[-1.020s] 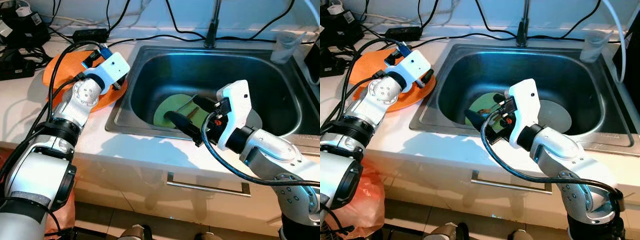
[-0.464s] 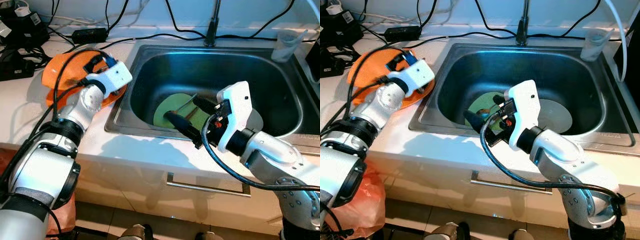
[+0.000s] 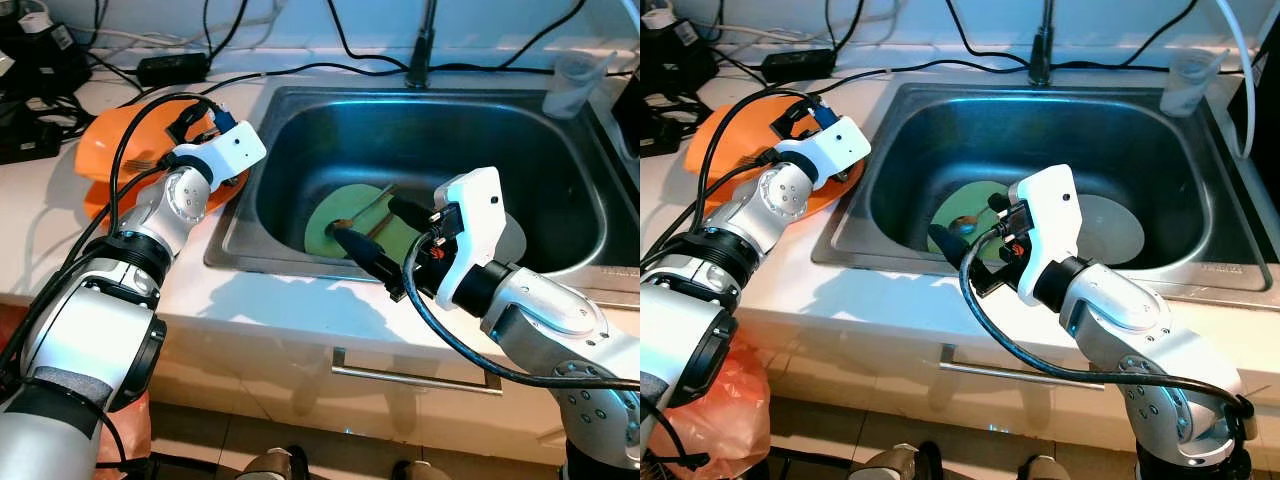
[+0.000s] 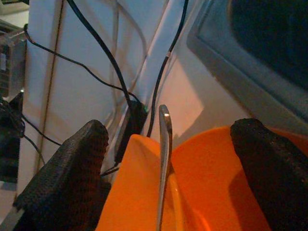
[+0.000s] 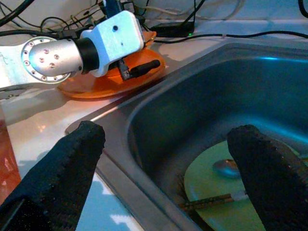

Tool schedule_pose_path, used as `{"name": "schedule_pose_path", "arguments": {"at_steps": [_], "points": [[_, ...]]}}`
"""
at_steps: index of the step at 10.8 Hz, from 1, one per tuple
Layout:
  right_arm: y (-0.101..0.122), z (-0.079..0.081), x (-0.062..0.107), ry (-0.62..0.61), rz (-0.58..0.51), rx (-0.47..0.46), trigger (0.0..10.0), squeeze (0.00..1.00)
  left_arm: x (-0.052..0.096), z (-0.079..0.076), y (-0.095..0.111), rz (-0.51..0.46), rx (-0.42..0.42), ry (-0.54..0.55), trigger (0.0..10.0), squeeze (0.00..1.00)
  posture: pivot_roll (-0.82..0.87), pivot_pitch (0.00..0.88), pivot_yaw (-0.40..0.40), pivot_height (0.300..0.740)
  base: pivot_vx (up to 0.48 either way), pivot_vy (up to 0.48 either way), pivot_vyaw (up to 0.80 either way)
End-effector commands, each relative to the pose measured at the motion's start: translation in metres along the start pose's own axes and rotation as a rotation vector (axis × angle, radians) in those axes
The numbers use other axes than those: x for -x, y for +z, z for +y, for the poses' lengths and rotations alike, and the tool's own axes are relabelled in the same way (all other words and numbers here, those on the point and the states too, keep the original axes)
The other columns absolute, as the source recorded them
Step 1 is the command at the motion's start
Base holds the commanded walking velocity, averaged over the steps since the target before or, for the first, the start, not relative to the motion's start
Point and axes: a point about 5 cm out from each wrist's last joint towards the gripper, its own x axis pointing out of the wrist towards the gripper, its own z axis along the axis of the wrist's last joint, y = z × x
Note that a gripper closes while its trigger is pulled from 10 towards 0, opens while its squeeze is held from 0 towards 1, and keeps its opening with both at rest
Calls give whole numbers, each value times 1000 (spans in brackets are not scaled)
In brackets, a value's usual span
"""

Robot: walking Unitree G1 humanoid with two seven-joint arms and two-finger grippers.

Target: Kitchen organization

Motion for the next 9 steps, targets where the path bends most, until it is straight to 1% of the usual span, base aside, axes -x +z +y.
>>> {"name": "schedule_pose_path", "arguments": {"at_steps": [1,4,5,6,9], "points": [[0,4,2,17,-1,-7,10000,0,-2,8,2,6,-19,26,10000,0,-160,144,136,740,0,0,0],[1,5,4,5,-3,-8,10000,0,-2,8,1,25,-40,36,10000,0,-174,154,142,740,0,0,0],[1,5,5,1,-2,-9,10000,0,-3,9,1,28,-40,44,2627,0,-179,155,144,740,0,0,0],[1,5,6,-4,-2,-9,10000,0,-3,9,2,29,-38,50,0,0,-184,158,147,740,0,0,0],[1,5,9,-16,-1,-10,10000,0,-3,10,0,41,-49,53,0,0,-194,164,150,740,0,0,0]]}}
